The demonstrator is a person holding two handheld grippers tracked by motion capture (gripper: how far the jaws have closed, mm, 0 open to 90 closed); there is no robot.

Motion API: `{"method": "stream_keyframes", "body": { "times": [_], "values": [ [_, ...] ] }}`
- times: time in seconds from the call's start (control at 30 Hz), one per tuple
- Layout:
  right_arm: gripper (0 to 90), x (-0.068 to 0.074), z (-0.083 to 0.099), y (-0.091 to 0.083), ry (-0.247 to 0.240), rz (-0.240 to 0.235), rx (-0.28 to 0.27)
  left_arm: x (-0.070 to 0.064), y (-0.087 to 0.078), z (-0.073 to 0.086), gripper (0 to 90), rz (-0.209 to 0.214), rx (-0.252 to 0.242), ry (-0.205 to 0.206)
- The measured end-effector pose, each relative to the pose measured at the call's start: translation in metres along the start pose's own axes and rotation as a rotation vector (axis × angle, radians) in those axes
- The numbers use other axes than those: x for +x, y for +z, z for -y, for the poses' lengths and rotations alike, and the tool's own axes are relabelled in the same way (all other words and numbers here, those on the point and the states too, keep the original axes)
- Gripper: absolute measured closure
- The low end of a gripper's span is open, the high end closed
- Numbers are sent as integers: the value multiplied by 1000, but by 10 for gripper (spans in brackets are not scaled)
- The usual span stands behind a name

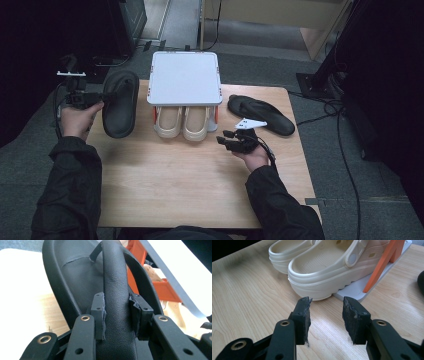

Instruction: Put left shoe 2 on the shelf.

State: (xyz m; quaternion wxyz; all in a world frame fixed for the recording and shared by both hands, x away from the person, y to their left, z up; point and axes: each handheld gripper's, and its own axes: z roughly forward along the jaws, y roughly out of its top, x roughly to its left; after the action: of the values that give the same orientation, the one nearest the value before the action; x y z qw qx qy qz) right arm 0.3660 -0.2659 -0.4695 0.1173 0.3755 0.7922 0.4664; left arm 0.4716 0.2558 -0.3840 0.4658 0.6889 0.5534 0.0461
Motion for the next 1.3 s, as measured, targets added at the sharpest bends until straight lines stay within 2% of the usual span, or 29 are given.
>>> {"method": "stream_keyframes", "body": {
  "times": [0.3,0.43,0.63,0.7,0.83,0.97,1.3],
  "values": [
    [580,1,0,0,-5,2,6,-11,-5,-16,679,-12,-1,2],
    [580,1,0,0,-6,1,6,-18,-8,-27,678,-3,-13,0],
    [580,1,0,1,-4,1,10,-33,-13,-46,678,13,-26,13],
    [580,2,1,1,-6,-3,10,-46,-15,-56,678,18,-28,39],
    [580,2,0,2,-7,-5,11,-56,-13,-65,678,19,-20,55],
    [580,2,0,1,-7,-5,7,-68,-4,-76,677,34,-21,46],
    [580,1,0,0,0,-10,5,-93,24,-88,677,36,5,75]
  ]
}}
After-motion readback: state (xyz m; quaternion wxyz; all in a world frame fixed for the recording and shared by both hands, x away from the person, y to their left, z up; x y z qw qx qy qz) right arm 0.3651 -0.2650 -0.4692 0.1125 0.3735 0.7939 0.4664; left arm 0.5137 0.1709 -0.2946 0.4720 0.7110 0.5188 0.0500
